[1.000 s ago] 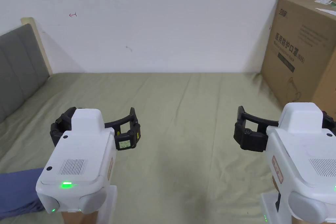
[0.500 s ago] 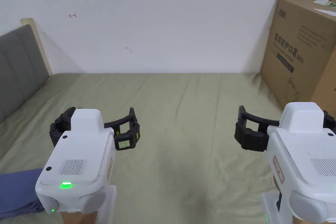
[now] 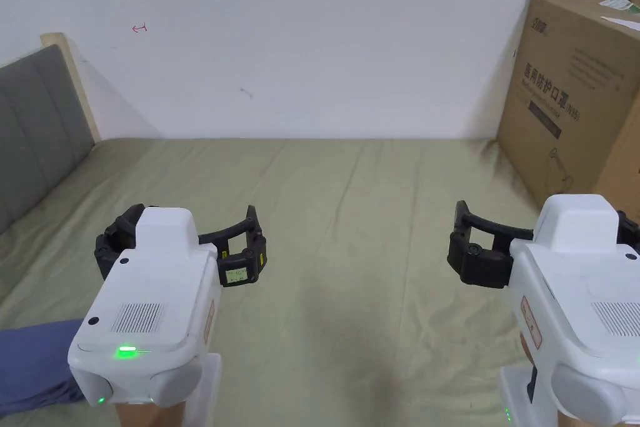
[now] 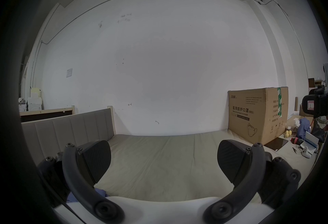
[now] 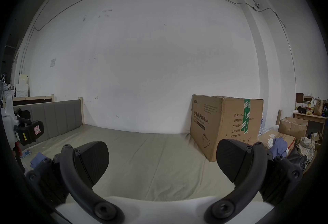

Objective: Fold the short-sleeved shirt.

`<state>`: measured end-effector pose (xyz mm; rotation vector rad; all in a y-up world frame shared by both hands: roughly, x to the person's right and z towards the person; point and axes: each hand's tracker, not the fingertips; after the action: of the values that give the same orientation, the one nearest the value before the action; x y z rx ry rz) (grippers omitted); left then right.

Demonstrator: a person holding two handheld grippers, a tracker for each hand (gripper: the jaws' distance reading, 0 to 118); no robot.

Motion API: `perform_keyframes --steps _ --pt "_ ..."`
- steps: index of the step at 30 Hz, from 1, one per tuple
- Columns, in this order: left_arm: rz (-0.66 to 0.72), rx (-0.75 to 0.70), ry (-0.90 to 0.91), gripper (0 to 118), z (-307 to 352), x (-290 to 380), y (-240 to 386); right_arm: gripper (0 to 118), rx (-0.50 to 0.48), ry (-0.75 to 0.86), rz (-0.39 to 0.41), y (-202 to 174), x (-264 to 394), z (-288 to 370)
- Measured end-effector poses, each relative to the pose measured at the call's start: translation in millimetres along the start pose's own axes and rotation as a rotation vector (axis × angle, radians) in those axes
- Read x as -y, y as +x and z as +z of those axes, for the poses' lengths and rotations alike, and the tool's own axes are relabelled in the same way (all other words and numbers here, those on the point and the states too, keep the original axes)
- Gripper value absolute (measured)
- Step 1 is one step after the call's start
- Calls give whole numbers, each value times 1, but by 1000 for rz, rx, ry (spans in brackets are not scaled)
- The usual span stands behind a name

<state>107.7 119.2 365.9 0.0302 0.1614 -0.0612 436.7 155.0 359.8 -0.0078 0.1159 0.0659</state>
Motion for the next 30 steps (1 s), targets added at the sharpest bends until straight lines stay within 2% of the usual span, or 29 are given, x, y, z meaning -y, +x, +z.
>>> perform_keyframes --steps 7,10,14,16,18,21,26,30 --pt "-3 0 -1 118 -1 1 0 118 4 -2 22 -3 -1 0" --pt "-4 -3 0 118 0 0 -1 118 32 -50 -11 -5 -4 -2" --pt "9 6 -1 118 1 -1 -2 118 132 -203 -154 -7 -11 -8" --pt "12 5 4 118 1 -2 -2 118 202 -334 -216 -9 -18 -14" --pt "12 7 9 118 2 -4 -3 117 179 -444 -271 -6 -27 -22" --pt "14 9 15 118 2 -6 -4 117 143 -476 -324 -3 -32 -26" --pt "21 9 22 118 2 -7 -5 118 125 -459 -293 -5 -36 -24" --pt "23 6 24 118 3 -8 -6 118 95 -421 -235 -10 -35 -23"
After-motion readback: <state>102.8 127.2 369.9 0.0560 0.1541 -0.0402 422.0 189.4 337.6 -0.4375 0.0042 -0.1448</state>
